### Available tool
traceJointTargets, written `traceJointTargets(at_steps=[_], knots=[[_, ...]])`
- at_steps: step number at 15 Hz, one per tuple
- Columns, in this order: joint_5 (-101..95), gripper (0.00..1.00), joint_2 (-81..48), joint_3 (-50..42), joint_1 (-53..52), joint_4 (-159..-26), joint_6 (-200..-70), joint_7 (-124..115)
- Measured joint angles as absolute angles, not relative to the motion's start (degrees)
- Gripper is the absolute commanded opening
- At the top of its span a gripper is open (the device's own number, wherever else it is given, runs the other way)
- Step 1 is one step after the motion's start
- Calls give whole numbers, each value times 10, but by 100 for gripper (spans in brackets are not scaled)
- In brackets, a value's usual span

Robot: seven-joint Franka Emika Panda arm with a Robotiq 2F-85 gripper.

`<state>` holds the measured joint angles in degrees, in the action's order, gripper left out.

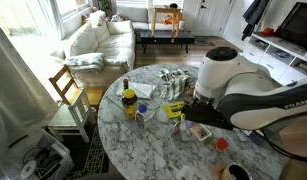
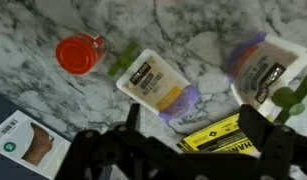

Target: Put the two sachets in an upright position

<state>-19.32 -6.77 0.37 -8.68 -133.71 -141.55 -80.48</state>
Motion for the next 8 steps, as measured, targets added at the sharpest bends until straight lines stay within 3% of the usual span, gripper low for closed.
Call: traceJointTargets(at_steps=[8], knots=[[-193,100,-70,14,-98,-1336,-1415,-810]])
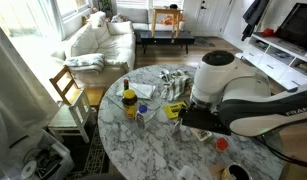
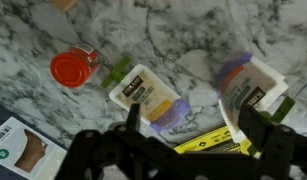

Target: Put the two sachets in an upright position

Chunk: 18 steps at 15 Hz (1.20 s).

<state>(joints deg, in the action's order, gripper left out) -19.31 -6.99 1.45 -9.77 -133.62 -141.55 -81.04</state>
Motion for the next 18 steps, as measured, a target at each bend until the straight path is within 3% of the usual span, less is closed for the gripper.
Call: traceJointTargets(at_steps=[7,18], knots=[[-199,100,-70,12,-91,-1336,-1397,-785],[-140,100,-50,-6,-14,-1403,-1392,-330]])
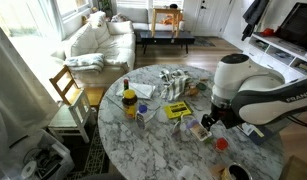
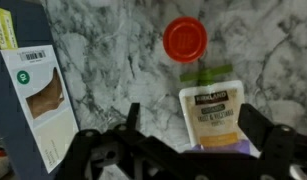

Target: Put the two sachets in an upright position

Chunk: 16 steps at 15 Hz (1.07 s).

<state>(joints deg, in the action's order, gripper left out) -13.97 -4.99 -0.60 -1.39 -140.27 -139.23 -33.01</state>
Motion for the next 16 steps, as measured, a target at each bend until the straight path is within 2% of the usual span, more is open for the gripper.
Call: traceJointTargets(at_steps=[4,7,8,9,12,13,14,15,16], knots=[[-64,99,-56,-6,-4,-1422,-1391,-184],[-53,89,-65,-9,2,-1427,-1387,-143],[-52,90,-68,-10,2,-1427,-1386,-138],[-52,96,-73,-10,2,-1427,-1386,-135],[-51,97,-86,-10,2,-1427,-1386,-134],[-51,86,-90,-10,2,-1427,-1386,-134],[-51,72,-95,-10,2,-1426,-1385,-134],[-51,70,-100,-10,2,-1425,-1381,-134],[-51,60,-104,-10,2,-1424,-1378,-134]])
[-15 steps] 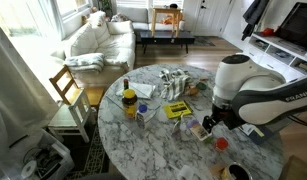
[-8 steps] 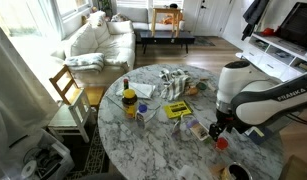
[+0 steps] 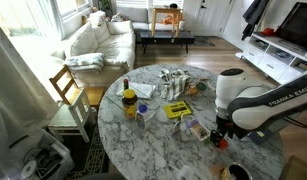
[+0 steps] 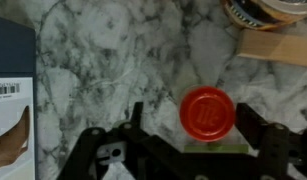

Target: Put the two sachets in an upright position

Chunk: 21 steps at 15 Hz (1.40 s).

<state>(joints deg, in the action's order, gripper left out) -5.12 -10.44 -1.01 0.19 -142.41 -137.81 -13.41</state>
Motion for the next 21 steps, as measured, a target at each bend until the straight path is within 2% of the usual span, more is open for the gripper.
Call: traceJointTargets(at_steps=[3,5,13,14,15,16,19,21], knots=[[-51,36,-114,-11,2,-1421,-1376,-136],[-53,25,-116,-16,2,-1415,-1376,-149],[-71,25,-109,-71,3,-1357,-1380,-274],[-70,47,-111,-73,3,-1349,-1381,-291],[-70,75,-114,-75,3,-1342,-1381,-309],[-70,76,-118,-76,3,-1335,-1381,-327],[-70,98,-128,-79,3,-1326,-1381,-384],[-70,100,-131,-80,2,-1326,-1381,-426]])
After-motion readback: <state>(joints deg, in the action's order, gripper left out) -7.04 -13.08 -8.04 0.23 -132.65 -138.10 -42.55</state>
